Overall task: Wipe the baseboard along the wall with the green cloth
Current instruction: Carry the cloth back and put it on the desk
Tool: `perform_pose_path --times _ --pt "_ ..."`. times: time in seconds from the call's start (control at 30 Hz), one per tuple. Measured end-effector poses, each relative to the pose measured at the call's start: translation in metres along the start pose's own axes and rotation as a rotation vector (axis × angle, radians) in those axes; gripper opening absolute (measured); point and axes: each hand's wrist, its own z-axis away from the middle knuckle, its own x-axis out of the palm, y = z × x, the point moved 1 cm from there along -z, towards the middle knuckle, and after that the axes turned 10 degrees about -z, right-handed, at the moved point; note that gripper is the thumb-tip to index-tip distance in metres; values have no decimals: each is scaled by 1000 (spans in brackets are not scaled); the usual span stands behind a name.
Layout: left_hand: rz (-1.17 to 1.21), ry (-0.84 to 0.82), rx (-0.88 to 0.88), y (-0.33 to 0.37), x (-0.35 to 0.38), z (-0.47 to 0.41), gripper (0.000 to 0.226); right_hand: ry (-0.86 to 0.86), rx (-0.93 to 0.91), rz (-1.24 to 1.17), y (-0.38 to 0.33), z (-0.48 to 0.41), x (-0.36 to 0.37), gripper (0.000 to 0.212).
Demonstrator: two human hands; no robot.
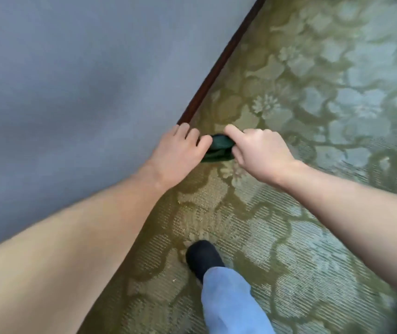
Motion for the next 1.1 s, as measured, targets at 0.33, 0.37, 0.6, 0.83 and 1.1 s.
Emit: perform_pose_path --times 0.33,0.37,0.6,0.83,1.1 --pt "-96 412 111 -54 -182 -162 30 251 252 78 83 4 -217 23" --pt "-101 431 120 -59 -199 -189 30 268 263 84 102 -2 -244 21" --pt "-161 531 121 -87 -310 -351 18 340 310 116 210 -34 -400 19" --pt "-255 599 141 -117 -390 -487 21 398 392 153 296 -74 -522 14" --pt "-369 737 158 -168 -446 -687 20 466 474 260 423 -163 -651 15"
